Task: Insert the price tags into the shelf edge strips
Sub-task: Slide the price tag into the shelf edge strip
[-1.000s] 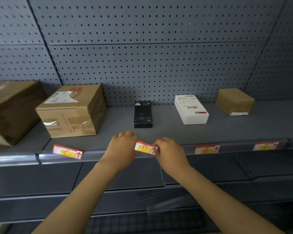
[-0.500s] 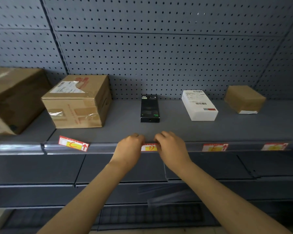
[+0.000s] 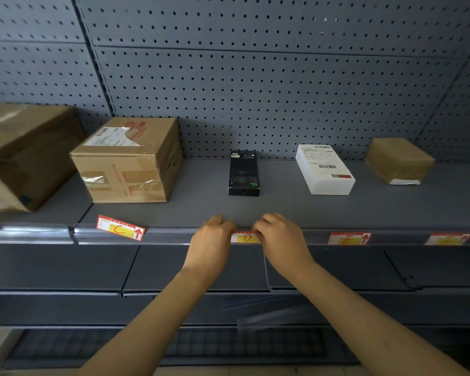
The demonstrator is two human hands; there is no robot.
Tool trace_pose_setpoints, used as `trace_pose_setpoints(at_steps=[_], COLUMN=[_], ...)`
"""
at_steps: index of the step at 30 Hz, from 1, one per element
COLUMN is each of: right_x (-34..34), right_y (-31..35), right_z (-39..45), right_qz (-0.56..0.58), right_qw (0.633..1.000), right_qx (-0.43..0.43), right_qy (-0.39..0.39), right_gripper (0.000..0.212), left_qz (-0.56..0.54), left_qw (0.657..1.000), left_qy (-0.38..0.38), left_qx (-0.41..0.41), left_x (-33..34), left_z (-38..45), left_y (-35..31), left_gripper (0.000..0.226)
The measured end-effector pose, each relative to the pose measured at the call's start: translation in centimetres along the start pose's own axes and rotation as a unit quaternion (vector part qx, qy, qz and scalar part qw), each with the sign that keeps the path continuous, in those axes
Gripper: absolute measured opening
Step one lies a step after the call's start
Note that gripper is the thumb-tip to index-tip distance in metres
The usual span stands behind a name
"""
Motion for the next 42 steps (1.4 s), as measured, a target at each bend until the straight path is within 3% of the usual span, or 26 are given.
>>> trace_pose_setpoints(at_steps=[12,17,28,34,42], right_x=[0.1,-0.4,2.6,4.3,6.2], right_y=[-0.1,2.1,11.3,17.1,21.7], right_z=[-0.6,-1.8,0.4,5.0,7.7], right_qz=[-0.018,0.036,0.166,0.189,0.154], right_qw=[1.0,0.998,0.983,0.981,0.982], right_qx=[0.004,-0.027,-0.076,-0.013,0.073], right_qy=[0.01,-0.053,-0.034,-0.05,-0.078], right_gripper=[0.025,0.029,0.02,0.02,0.006], left_qz=[0.063,0.074,0.12,0.106,0.012], left_qw=[0.997,0.995,0.992,0.992,1.0], left_qy=[0.034,0.037,-0.035,-0.033,-0.005], left_qx=[0.009,0.055,-0.035,-0.064,0.007], left_x=[0.6,0.4,-8.2,-11.6,-12.1], left_z=[-0.2,-1.7,-5.0,-4.3,-2.8], left_y=[-0.6,0.1,11.5,19.0,23.3], left_gripper=[0.03,0.036,0.027,0.039,0.029])
Point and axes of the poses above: each hand's wrist, its own z-axis towards the middle knuckle, its own x-axis out of the palm, y = z × x, the point moved 6 cm from there along z, towards the middle knuckle, and after that the axes turned 2 degrees about -x, right-handed, at the moved point
